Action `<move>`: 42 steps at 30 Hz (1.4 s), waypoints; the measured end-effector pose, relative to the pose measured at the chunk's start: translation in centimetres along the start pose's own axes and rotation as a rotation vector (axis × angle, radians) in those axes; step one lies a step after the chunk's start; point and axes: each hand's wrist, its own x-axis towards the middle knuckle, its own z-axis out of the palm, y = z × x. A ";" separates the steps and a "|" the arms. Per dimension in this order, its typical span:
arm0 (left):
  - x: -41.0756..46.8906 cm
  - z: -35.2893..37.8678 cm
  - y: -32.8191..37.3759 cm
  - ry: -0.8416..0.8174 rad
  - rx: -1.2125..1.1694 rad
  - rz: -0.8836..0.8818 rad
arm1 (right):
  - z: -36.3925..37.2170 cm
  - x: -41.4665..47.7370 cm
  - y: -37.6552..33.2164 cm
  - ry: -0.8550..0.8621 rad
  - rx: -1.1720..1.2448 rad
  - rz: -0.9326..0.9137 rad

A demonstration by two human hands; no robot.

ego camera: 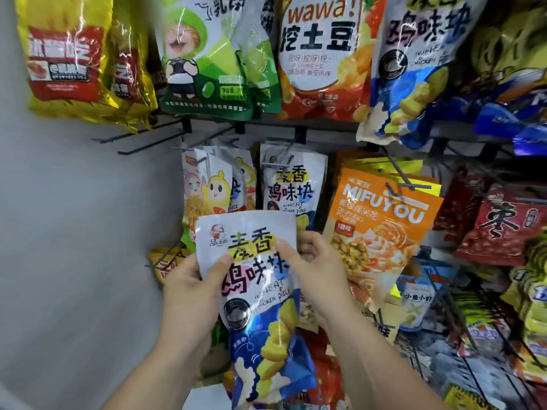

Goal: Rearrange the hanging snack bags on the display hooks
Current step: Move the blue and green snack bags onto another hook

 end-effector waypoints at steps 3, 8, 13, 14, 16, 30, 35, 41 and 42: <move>0.8 -0.7 0.5 0.050 0.036 0.051 | -0.8 2.8 -1.4 0.036 0.047 0.035; 2.5 -2.3 1.4 0.149 0.043 0.086 | -0.7 8.1 -3.0 0.106 0.069 0.023; 3.7 -4.0 1.3 0.174 0.036 0.077 | 0.9 12.3 -3.0 0.223 0.023 0.031; 3.9 -4.2 1.4 0.180 0.036 0.073 | 1.0 12.7 -3.0 0.258 0.052 0.036; 4.5 -4.8 1.5 0.192 0.039 0.072 | 1.3 13.5 -2.5 0.322 0.091 0.063; 6.2 -5.6 1.5 0.189 0.011 0.077 | 2.3 12.4 -2.2 0.381 -0.157 -0.098; 5.2 -5.5 2.0 0.178 0.051 0.120 | 1.5 7.9 -2.1 0.318 -0.254 -0.231; 2.8 -5.5 2.2 0.201 0.052 0.159 | 0.2 3.8 -3.2 0.227 -0.309 -0.331; 2.4 -5.4 2.4 0.204 0.054 0.166 | 0.0 3.4 -3.5 0.218 -0.306 -0.325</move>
